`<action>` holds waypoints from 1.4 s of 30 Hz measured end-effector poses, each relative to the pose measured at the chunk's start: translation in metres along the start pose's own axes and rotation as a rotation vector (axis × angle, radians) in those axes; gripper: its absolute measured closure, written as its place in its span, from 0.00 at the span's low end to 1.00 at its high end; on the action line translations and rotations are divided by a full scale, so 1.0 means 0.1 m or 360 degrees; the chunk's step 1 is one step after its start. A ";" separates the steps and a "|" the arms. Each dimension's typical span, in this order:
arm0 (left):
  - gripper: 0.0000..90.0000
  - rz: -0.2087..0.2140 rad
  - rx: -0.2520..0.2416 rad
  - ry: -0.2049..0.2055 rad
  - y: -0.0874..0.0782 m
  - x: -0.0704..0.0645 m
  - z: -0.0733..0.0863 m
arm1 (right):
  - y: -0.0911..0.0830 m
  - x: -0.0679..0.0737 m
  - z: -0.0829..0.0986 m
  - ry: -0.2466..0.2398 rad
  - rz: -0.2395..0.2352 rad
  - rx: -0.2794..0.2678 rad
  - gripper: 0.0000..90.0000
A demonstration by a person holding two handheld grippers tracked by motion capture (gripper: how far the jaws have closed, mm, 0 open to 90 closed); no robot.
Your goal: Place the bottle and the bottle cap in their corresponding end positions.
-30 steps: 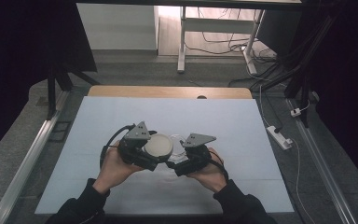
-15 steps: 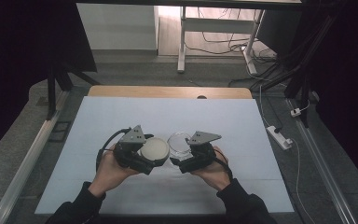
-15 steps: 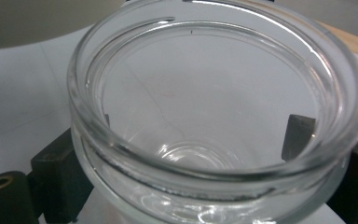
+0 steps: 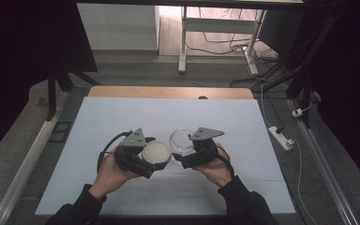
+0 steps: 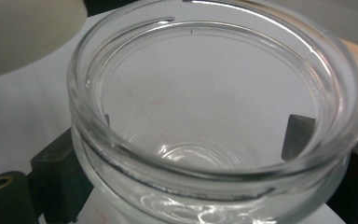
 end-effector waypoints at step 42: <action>0.09 0.0160 0.0020 0.0124 0.66 -0.16 0.37 | 0.59 -0.45 -0.29 0.0041 0.0122 0.0002 0.08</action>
Point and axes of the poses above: each handheld gripper's, and its own axes: y roughly forward along the jaws, z roughly out of its underside, x roughly to its left, the point moved 6 cm from there along y, roughly forward along the jaws, and after that the axes turned 9 degrees about y, right-handed, at the moved point
